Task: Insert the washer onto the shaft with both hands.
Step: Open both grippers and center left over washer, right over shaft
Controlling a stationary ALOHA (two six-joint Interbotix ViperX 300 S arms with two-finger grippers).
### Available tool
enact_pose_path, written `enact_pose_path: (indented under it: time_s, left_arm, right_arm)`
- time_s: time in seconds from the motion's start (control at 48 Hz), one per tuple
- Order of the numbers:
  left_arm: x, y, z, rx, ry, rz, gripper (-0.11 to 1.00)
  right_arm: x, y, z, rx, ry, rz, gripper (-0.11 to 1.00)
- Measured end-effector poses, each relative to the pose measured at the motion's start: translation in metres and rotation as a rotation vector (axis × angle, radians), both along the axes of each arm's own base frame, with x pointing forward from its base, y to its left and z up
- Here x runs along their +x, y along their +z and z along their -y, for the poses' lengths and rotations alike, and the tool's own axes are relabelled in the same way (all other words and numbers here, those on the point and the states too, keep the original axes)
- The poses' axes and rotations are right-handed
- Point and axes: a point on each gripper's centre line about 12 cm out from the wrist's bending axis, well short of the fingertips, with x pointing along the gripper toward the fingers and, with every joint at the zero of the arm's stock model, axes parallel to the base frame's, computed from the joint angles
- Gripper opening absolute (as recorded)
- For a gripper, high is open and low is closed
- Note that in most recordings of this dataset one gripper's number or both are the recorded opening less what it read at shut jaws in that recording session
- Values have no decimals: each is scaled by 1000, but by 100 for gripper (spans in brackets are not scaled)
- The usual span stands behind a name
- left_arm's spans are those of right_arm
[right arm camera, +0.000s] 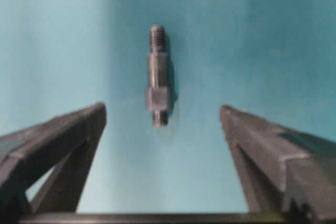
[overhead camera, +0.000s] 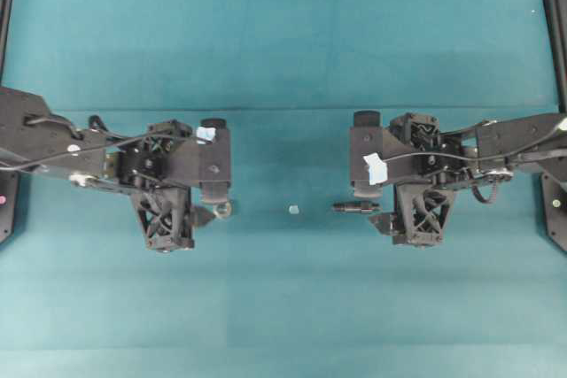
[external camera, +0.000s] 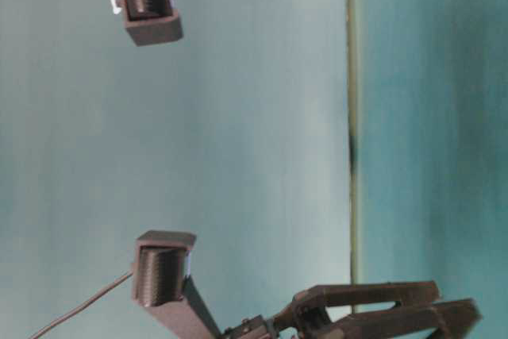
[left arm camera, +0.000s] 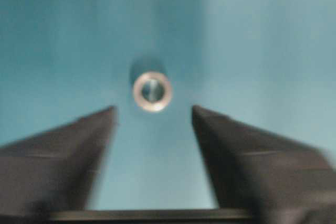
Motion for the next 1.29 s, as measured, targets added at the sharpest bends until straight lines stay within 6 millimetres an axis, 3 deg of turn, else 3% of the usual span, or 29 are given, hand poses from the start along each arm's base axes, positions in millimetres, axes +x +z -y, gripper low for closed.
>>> enact_pose_path:
  time_s: [0.042,0.542,0.875,1.292]
  left_arm:
    - [1,-1,0,2,-3,-3,95]
    - [12,-28,4,4,-16,-61,95]
    - [22,-40,0,3,-4,-74,95]
    - [19,-49,-2,3,0,-95,95]
  right_arm:
    - [0,0,0,0,0,0,94]
    - [4,-5,1,-1,-1,25,93]
    - [9,-23,1,-2,0,5,93]
    - [8,-48,1,-1,0,-29,93]
